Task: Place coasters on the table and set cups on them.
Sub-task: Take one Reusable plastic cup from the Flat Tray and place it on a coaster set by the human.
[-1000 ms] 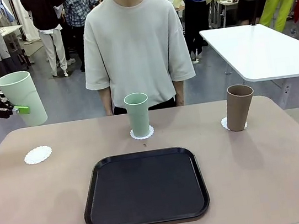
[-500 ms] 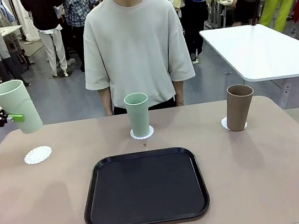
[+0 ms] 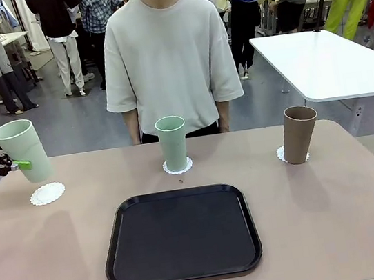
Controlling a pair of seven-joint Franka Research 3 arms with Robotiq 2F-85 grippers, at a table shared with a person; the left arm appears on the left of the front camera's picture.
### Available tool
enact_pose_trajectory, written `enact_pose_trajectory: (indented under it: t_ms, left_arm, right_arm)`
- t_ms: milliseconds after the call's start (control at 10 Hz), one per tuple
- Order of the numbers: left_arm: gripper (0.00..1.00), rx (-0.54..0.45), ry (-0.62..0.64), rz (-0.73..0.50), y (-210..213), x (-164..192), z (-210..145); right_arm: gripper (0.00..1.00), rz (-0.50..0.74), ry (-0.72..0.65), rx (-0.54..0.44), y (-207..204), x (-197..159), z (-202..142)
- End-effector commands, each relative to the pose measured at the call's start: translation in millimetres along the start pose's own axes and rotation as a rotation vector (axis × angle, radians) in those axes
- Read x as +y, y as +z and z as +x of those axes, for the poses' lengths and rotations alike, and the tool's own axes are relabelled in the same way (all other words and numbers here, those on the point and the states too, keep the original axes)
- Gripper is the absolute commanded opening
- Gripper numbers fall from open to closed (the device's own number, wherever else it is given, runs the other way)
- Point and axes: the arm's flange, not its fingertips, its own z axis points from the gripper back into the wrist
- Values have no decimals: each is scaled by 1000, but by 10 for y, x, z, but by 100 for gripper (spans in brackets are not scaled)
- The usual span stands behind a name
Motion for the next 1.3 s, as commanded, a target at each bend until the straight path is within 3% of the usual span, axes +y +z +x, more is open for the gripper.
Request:
enact_pose_trajectory:
  t_ms: [0, 1200]
  left_arm:
    - [85, 30, -16, -4, 40, 24, -143]
    - [85, -40, 38, -27, -74, 0, -675]
  right_arm:
    - [100, 14, 4, -7, -8, 7, 4]
    - [100, 14, 4, -7, -8, 7, 4]
